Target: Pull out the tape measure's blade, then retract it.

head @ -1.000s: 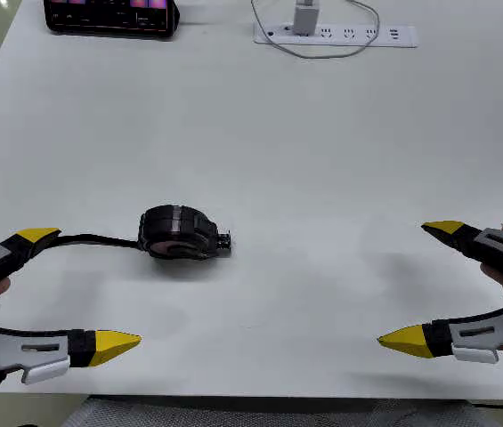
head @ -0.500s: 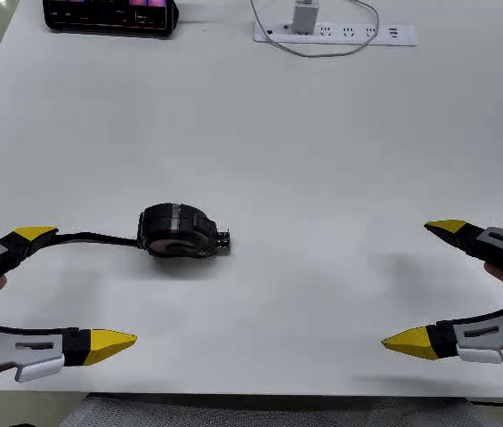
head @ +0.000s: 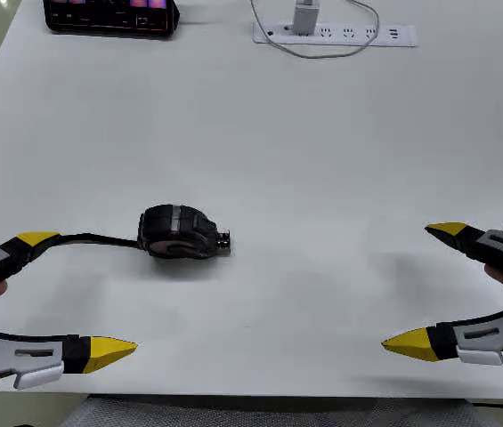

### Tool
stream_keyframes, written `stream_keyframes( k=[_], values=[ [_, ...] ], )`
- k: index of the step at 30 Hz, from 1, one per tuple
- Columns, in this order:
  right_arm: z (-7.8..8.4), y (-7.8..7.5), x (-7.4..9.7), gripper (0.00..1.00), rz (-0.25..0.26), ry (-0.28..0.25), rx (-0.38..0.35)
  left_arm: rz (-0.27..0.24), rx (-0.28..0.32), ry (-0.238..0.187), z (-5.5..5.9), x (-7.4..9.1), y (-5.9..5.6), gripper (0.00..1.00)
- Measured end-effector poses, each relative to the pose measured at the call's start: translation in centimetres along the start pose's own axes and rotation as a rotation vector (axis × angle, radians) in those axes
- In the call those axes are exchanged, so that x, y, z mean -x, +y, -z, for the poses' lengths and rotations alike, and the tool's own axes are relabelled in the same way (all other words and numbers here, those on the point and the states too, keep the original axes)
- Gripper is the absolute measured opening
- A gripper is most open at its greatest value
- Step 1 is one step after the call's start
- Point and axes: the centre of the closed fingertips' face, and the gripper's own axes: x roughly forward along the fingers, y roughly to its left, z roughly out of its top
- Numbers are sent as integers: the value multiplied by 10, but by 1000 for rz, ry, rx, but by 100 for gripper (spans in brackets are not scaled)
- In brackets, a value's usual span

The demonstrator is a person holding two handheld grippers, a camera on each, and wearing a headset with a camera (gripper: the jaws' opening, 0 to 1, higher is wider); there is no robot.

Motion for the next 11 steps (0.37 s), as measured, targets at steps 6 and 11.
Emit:
stream_keyframes(
  k=[6, 11],
  values=[
    [1, 0, 0, 99, -2, 1, -3, 6, -7, -1, 0, -1, -1, 99],
    [1, 0, 0, 99, -2, 1, -4, 10, 0, 1, 0, 0, 0, 99]
  ],
)
